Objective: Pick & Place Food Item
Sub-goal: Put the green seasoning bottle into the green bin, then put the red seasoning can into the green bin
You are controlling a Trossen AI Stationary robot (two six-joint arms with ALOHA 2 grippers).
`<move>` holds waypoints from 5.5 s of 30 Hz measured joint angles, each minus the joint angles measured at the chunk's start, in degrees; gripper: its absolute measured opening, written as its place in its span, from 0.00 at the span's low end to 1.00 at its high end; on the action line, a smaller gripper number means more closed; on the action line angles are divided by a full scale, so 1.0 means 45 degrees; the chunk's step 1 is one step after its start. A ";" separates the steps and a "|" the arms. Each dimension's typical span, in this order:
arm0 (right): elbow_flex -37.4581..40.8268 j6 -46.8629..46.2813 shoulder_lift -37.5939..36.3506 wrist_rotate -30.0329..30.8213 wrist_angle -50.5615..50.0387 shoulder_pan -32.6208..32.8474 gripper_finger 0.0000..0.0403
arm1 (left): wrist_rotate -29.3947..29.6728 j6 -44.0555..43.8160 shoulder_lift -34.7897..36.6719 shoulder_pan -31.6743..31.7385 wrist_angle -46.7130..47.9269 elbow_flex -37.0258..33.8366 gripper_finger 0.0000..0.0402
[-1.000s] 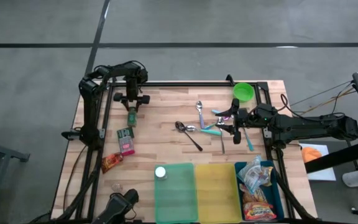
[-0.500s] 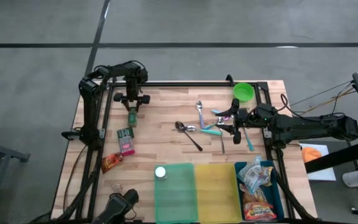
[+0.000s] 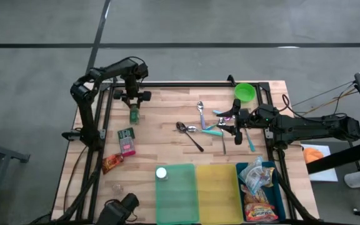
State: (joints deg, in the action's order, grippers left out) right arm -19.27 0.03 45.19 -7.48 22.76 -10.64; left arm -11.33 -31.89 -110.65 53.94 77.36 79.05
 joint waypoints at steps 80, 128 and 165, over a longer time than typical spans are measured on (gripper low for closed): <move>0.0000 0.0000 0.0000 0.0002 -0.0005 -0.0002 0.55 | 1.2957 -0.5910 0.2270 -2.2326 -0.8872 0.0000 0.49; 0.0000 0.0000 0.0000 -0.0001 0.0000 -0.0003 0.55 | 1.4654 -0.5579 0.0447 -2.3180 -1.2235 -0.2846 0.51; 0.0000 -0.0002 0.0000 0.0000 -0.0005 -0.0002 0.55 | 1.4682 -0.4914 0.2748 -2.3076 -1.2086 -0.1967 0.84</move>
State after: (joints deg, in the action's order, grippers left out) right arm -19.27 0.03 45.19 -7.48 22.74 -10.65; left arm 54.74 -54.00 -98.29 -49.90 22.98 70.19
